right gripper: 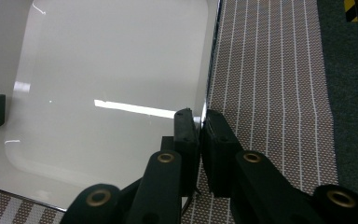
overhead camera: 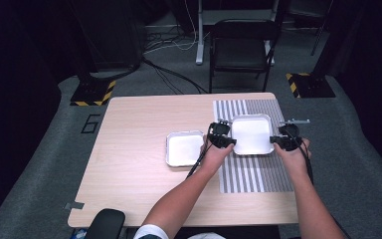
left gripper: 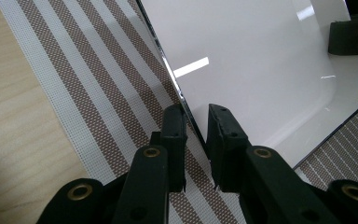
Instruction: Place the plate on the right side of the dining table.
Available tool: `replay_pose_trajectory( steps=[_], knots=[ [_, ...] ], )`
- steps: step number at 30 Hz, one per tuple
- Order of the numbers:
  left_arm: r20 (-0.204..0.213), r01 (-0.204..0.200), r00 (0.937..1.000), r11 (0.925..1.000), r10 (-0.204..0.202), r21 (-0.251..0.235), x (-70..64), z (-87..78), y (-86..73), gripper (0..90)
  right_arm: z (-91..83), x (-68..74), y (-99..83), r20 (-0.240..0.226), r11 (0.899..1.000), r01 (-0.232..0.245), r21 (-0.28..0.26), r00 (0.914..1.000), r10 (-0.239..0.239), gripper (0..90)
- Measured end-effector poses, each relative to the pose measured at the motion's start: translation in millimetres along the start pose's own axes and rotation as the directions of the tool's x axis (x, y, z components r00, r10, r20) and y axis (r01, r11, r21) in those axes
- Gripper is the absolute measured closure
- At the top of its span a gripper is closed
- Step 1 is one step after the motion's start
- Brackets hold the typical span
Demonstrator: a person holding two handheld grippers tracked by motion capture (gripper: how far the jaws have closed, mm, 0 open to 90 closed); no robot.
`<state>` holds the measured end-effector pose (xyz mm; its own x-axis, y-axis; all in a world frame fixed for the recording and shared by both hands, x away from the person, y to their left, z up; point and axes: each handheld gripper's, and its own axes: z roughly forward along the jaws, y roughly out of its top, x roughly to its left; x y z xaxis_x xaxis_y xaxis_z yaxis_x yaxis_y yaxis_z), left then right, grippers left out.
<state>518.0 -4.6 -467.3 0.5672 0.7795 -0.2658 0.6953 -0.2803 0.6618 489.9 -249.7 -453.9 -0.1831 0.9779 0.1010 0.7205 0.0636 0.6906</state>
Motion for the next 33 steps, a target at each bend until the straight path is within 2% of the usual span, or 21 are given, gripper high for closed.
replay_pose_trajectory(
  steps=[13, 19, 28, 33],
  knots=[
    [-0.004, 0.01, 0.9999, 0.9998, -0.01, 0.016, 1.4, 9.6, -5.2, 77.1, 7.3, 0.5, -3.9, 0.012, 1.0, 0.014, 0.019, 0.9998, -0.014, 84.1],
    [0.003, 0.027, 0.9996, 0.9994, -0.027, 0.024, 2.2, 15.3, -7.4, 77.1, 13.5, -2.7, -7.6, 0.015, 0.999, 0.004, 0.034, 0.9999, -0.005, 83.8],
    [-0.004, 0.017, 0.9998, 0.9991, -0.017, 0.04, 2.9, 23.5, -10.2, 76.9, 21.9, -4.3, -11.0, 0.03, 0.998, 0.002, 0.057, 0.9995, -0.003, 83.5],
    [-0.006, 0.032, 0.9995, 0.9986, -0.032, 0.041, 2.2, 27.2, -11.1, 77.1, 25.4, -5.4, -13.1, 0.037, 0.998, 0.0, 0.066, 0.9993, -0.002, 83.3]
  ],
)
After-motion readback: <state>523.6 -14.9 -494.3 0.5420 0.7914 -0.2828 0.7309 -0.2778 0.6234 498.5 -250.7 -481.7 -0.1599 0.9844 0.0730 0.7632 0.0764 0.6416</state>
